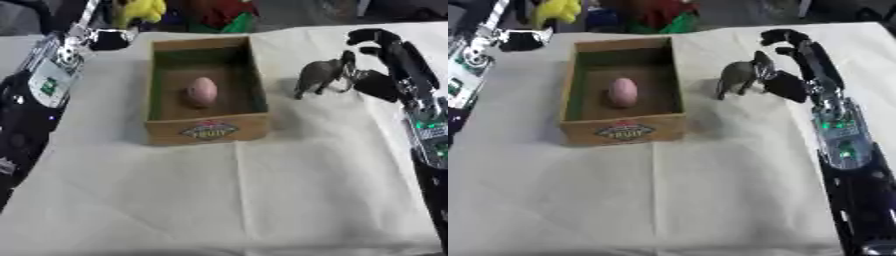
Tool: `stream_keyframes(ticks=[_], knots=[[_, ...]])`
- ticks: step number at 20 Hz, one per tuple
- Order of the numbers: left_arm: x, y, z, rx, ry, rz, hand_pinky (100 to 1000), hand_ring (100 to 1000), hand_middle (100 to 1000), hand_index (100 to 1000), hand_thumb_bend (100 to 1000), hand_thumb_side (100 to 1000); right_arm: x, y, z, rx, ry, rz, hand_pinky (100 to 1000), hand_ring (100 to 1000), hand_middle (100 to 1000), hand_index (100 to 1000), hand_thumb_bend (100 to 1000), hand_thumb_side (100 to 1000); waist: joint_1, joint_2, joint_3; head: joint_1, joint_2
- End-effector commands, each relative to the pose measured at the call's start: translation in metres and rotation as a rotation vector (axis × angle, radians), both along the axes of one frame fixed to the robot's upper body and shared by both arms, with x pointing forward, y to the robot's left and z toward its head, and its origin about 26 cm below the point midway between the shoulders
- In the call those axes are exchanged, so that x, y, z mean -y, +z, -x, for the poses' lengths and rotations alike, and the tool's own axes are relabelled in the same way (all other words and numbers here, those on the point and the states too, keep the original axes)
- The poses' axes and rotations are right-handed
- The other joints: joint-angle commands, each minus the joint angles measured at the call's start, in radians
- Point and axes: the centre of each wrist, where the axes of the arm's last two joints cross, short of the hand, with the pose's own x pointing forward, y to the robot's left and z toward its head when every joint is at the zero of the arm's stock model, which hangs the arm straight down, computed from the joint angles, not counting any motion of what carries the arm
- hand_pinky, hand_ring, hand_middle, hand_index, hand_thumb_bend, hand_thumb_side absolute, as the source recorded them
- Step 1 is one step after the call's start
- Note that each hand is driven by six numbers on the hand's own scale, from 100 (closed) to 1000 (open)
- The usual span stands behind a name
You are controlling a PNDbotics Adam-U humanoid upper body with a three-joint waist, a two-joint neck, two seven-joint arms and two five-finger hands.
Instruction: Pick up objects on the table and place them in the box.
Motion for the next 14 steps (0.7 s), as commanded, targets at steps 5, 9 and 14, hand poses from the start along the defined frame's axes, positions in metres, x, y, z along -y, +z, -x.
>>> stream_keyframes(ticks=[5, 9, 14], knots=[[0.030, -0.004, -0.001, -0.079, -0.149, -0.104, 656, 460, 341, 468, 241, 108, -0.001, 0.014, -0.001, 0.039, 0.009, -0.003, 864, 966, 694, 802, 100, 236, -0.003, -0.021, -0.006, 0.005, 0.005], [0.028, -0.013, 0.000, -0.121, -0.200, -0.077, 690, 571, 550, 666, 552, 100, 0.002, 0.013, -0.001, 0.037, 0.000, -0.001, 864, 957, 689, 802, 100, 236, -0.003, -0.021, 0.001, 0.002, 0.005], [0.018, -0.006, 0.014, -0.113, -0.249, 0.045, 739, 657, 691, 782, 693, 100, 0.007, 0.016, -0.002, 0.040, -0.015, 0.006, 853, 937, 682, 802, 100, 234, -0.005, -0.021, 0.021, -0.007, 0.005]])
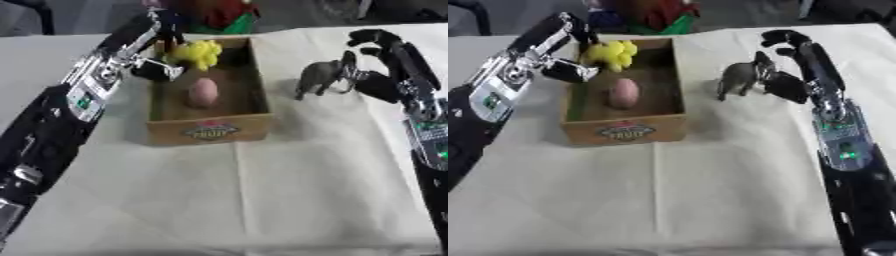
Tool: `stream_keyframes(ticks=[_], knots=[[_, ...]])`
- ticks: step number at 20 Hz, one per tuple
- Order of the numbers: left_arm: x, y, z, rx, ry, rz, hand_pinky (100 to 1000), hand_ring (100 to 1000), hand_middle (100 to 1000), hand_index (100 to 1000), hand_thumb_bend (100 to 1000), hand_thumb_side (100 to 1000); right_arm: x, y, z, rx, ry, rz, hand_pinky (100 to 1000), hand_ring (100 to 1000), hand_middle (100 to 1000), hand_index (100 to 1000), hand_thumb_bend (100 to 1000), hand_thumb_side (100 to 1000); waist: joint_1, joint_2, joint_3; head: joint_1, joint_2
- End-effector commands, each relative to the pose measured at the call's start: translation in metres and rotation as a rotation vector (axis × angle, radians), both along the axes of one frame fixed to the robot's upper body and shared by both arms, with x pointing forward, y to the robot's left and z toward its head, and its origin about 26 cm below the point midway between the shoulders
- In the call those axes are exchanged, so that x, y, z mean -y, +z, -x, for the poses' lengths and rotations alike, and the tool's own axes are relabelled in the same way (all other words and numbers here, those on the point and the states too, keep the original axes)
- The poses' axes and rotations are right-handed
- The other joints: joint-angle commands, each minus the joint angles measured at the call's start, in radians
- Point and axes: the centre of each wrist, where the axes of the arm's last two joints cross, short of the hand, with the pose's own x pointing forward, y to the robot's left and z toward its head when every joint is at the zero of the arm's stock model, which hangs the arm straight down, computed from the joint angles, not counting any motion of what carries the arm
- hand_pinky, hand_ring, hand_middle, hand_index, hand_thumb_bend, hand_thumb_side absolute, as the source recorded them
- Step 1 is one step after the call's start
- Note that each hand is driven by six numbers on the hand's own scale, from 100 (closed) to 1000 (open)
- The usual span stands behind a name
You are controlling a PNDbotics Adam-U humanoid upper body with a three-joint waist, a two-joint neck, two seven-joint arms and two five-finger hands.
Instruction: Pick up objects on the table and place them in the box.
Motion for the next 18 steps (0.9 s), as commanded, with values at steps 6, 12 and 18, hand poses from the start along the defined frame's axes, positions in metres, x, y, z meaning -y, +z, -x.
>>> stream_keyframes(ticks=[6, 12, 18], knots=[[-0.031, 0.037, 0.039, 0.069, -0.009, 0.245, 740, 645, 669, 762, 615, 100, 0.022, 0.027, -0.012, 0.061, -0.057, 0.073, 844, 930, 692, 807, 100, 186, -0.010, -0.019, 0.042, -0.025, 0.005], [-0.060, 0.034, 0.084, 0.091, 0.068, 0.528, 724, 598, 603, 722, 520, 100, 0.055, 0.034, -0.034, 0.037, -0.101, 0.274, 866, 956, 755, 843, 100, 161, -0.018, -0.023, 0.091, -0.056, 0.005], [-0.082, 0.013, 0.114, 0.090, 0.195, 0.655, 721, 584, 584, 709, 506, 100, 0.087, 0.021, -0.048, -0.100, -0.091, 0.528, 922, 1000, 832, 887, 100, 243, -0.023, -0.028, 0.120, -0.081, 0.005]])
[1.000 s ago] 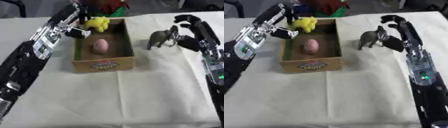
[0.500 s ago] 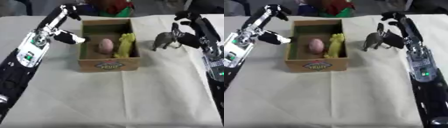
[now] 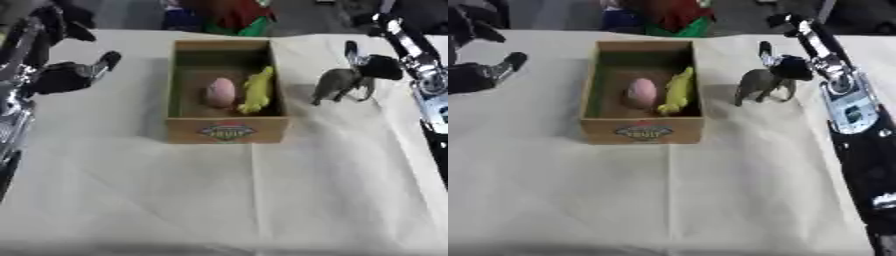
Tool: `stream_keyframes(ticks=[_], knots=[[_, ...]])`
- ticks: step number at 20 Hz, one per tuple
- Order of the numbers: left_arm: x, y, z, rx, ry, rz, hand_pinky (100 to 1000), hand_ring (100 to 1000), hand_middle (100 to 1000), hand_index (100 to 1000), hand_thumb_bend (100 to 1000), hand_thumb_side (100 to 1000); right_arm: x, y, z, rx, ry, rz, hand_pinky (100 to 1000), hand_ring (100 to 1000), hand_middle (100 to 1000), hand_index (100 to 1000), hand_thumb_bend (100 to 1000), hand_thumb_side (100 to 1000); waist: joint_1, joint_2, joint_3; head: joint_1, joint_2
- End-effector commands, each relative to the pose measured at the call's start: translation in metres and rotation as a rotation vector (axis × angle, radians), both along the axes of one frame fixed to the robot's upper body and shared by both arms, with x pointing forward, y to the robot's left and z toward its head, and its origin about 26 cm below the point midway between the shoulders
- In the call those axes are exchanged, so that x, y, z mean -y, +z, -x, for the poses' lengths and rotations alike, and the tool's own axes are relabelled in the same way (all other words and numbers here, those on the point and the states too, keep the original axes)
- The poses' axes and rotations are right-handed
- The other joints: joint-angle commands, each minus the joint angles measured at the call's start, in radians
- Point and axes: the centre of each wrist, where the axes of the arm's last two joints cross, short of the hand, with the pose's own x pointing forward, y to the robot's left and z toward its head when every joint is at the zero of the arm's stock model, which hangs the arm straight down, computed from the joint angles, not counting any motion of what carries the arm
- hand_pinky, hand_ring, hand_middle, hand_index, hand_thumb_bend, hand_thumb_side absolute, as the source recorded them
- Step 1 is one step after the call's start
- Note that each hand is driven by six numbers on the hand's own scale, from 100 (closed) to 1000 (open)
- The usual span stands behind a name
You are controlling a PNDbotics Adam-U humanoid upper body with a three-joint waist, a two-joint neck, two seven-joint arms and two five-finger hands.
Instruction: Pick up objects on the table and place them in the box.
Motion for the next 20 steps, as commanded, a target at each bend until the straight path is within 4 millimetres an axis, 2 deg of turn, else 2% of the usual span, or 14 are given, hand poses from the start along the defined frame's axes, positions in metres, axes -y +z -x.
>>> stream_keyframes(ticks=[1, 8, 17, 19, 20], knots=[[-0.010, 0.011, 0.012, 0.048, 0.052, 0.031, 721, 584, 584, 709, 505, 100, 0.024, 0.009, -0.005, -0.045, -0.016, 0.135, 922, 1000, 833, 887, 100, 246, -0.001, -0.019, 0.002, -0.011, 0.005], [-0.017, -0.004, 0.023, 0.014, 0.108, 0.075, 718, 578, 576, 705, 498, 100, 0.041, -0.006, -0.006, -0.132, -0.052, 0.232, 934, 1000, 847, 899, 100, 288, -0.003, -0.020, 0.005, -0.013, 0.005], [-0.015, -0.009, 0.023, -0.007, 0.101, 0.081, 718, 577, 575, 705, 493, 100, 0.036, -0.014, -0.006, -0.174, 0.012, 0.338, 944, 1000, 863, 912, 112, 324, 0.000, -0.020, 0.005, -0.012, 0.005], [-0.015, -0.010, 0.023, -0.011, 0.100, 0.082, 717, 576, 574, 703, 492, 100, 0.036, -0.014, -0.006, -0.187, 0.031, 0.366, 929, 984, 846, 904, 134, 343, 0.001, -0.020, 0.005, -0.013, 0.005], [-0.015, -0.011, 0.023, -0.014, 0.100, 0.083, 717, 576, 574, 703, 491, 100, 0.035, -0.014, -0.006, -0.190, 0.035, 0.376, 897, 940, 803, 893, 131, 357, 0.001, -0.020, 0.004, -0.012, 0.005]])
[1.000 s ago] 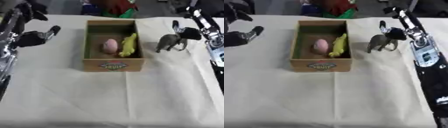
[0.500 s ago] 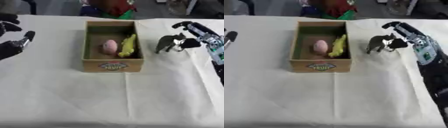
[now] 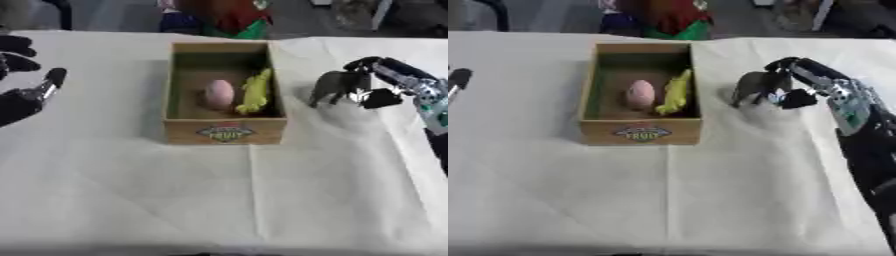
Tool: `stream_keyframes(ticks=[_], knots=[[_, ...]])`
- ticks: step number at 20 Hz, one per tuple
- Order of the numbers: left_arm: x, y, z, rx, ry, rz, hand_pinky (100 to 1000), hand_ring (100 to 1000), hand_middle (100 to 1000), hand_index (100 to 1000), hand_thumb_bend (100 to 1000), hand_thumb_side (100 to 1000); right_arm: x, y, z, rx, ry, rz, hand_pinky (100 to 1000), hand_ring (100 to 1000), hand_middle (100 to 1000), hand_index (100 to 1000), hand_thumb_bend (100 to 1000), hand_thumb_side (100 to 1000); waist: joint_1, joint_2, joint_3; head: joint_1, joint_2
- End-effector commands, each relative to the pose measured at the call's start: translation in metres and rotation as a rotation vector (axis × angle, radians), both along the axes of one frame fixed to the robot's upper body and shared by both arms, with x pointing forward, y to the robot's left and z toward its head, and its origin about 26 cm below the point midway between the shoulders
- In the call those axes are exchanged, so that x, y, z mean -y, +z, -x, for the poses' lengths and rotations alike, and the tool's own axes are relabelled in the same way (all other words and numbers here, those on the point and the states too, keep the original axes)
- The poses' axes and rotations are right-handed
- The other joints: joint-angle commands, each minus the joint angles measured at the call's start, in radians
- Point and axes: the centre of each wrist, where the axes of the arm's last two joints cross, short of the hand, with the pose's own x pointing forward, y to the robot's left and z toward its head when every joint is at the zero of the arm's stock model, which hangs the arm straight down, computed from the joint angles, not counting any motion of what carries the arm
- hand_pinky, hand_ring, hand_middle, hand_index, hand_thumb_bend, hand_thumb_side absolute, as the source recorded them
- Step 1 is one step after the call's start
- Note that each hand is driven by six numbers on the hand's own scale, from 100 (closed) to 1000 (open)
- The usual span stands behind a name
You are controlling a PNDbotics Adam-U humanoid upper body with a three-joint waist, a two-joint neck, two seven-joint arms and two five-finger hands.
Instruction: Pick up objects on the table and place them in the box.
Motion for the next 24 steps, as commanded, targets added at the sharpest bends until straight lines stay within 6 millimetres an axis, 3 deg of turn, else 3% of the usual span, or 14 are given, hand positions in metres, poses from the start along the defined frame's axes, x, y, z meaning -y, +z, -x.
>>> stream_keyframes(ticks=[1, 3, 4, 10, 15, 24], knots=[[-0.002, 0.009, 0.002, 0.021, -0.003, -0.014, 717, 576, 574, 703, 491, 100, 0.006, 0.015, -0.002, 0.013, 0.009, 0.055, 865, 888, 757, 876, 125, 369, 0.004, -0.016, -0.001, -0.001, 0.005], [-0.002, 0.007, 0.002, 0.016, -0.004, -0.014, 717, 576, 574, 704, 489, 100, 0.006, 0.014, -0.001, 0.019, 0.002, 0.059, 807, 800, 654, 827, 111, 380, 0.003, -0.016, -0.001, -0.002, 0.005], [-0.002, 0.007, 0.002, 0.013, -0.004, -0.013, 717, 576, 573, 704, 488, 100, 0.006, 0.014, -0.001, 0.023, -0.002, 0.061, 757, 733, 562, 763, 105, 386, 0.003, -0.016, -0.001, -0.001, 0.005], [-0.002, 0.004, 0.002, 0.004, 0.002, -0.009, 715, 575, 573, 703, 478, 100, 0.005, 0.017, -0.001, 0.121, -0.052, 0.018, 529, 421, 261, 481, 100, 343, 0.002, -0.017, 0.000, -0.001, 0.005], [-0.002, 0.002, 0.003, 0.000, 0.005, -0.002, 714, 575, 572, 703, 475, 100, -0.004, 0.027, -0.003, 0.235, -0.061, -0.050, 460, 348, 186, 419, 100, 293, 0.002, -0.019, 0.002, 0.001, 0.005], [-0.001, 0.001, 0.003, -0.002, 0.002, 0.016, 712, 575, 572, 703, 475, 100, -0.040, 0.059, -0.008, 0.343, 0.036, -0.154, 458, 345, 173, 411, 100, 225, 0.002, -0.025, 0.013, -0.003, 0.005]])
